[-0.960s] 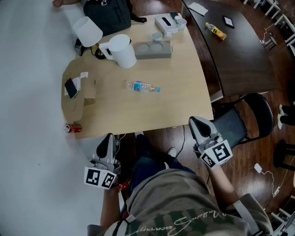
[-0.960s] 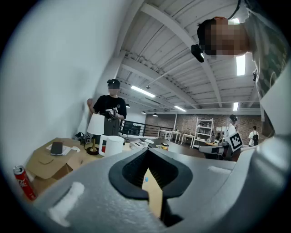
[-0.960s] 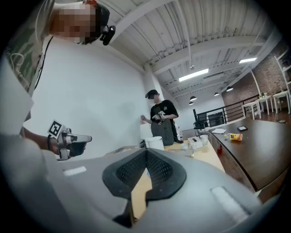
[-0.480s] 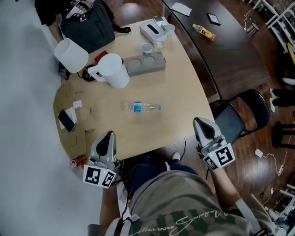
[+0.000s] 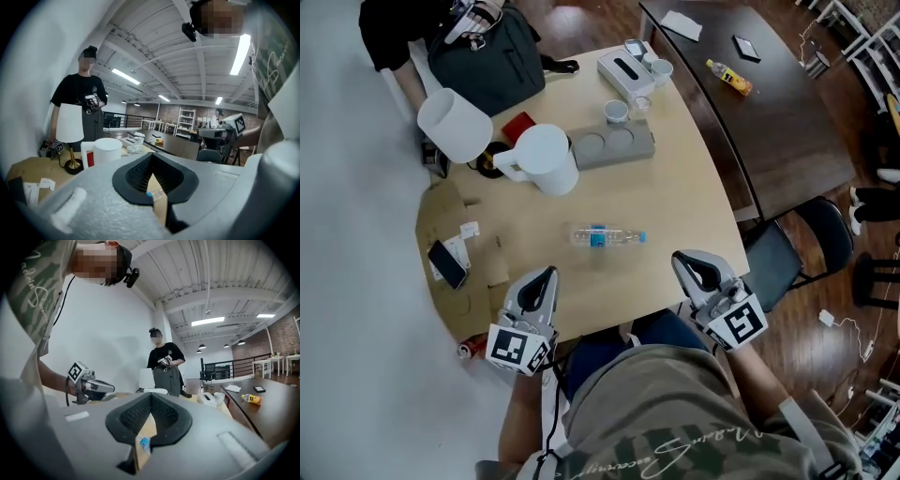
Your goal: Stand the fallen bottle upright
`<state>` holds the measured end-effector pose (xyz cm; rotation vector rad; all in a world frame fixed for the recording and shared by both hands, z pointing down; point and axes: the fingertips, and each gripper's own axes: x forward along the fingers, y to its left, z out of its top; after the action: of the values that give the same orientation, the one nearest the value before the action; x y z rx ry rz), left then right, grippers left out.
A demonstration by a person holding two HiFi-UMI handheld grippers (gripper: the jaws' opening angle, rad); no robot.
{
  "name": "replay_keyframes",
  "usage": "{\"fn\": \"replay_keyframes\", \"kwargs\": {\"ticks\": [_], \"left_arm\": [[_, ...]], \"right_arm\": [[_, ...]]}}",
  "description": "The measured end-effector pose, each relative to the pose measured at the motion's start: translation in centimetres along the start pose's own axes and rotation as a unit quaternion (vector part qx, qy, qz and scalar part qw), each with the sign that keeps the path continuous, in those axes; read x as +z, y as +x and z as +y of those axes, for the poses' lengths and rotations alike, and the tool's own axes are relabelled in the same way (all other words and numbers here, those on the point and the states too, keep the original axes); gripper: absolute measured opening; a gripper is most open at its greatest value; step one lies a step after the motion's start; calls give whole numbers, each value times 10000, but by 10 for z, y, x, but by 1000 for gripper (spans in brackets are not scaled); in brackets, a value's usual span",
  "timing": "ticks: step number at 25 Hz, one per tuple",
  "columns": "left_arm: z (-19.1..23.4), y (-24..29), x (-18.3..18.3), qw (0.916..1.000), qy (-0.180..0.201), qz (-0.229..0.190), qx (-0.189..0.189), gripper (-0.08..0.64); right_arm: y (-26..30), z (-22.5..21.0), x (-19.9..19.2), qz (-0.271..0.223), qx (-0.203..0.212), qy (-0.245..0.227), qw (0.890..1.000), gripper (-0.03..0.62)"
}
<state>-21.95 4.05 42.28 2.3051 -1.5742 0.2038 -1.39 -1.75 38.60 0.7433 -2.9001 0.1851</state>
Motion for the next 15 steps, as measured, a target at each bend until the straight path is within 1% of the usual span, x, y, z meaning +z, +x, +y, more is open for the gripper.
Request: {"fn": "replay_keyframes", "kwargs": {"ticks": [1, 2, 3, 4, 5, 6, 7, 8, 9, 10, 11, 12, 13, 14, 15], "left_arm": [[-4, 10, -6, 9997, 4, 132, -218, 5], [-10, 20, -11, 9982, -47, 231, -547, 5], [-18, 31, -15, 9955, -100, 282, -903, 5], [-24, 41, -18, 9925, -62, 319, -1183, 5], [-29, 51, -23, 9898, 123, 403, -1364, 5], [-33, 60, -30, 9862, 433, 566, -1497, 6], [-38, 71, -38, 9802, 792, 796, -1630, 6], [-43, 81, -47, 9716, 1118, 1068, -1792, 6], [-49, 92, -57, 9602, 1381, 1381, -1995, 45], [-53, 103, -68, 9454, 1646, 1727, -2220, 178], [-56, 114, -81, 9264, 2009, 2070, -2421, 229], [-58, 126, -95, 9032, 2473, 2383, -2574, 230], [-58, 137, -109, 8773, 2948, 2666, -2689, 230], [-57, 148, -122, 8512, 3362, 2917, -2782, 232], [-56, 158, -135, 8267, 3698, 3129, -2862, 232]], "right_arm": [[2, -4, 3, -39, 92, 36, 9999, 5], [4, -9, 7, -107, 172, 59, 9998, 5], [5, -15, 10, -166, 239, 53, 9996, 5], [7, -21, 11, -180, 284, 21, 9994, 5], [8, -27, 10, -145, 305, -18, 9994, 5], [9, -32, 8, -83, 308, -43, 9995, 5], [11, -36, 5, -20, 312, -45, 9995, 5], [13, -37, 3, 35, 338, -44, 9994, 5], [15, -35, 1, 84, 400, -98, 9991, 5], [18, -29, -1, 145, 496, -245, 9984, 5], [20, -21, -4, 244, 611, -439, 9969, 5], [21, -14, -9, 363, 715, -581, 9951, 5], [22, -8, -13, 428, 778, -604, 9942, 5], [24, -5, -15, 419, 791, -525, 9946, 5], [24, -5, -16, 392, 765, -415, 9954, 5]]}}
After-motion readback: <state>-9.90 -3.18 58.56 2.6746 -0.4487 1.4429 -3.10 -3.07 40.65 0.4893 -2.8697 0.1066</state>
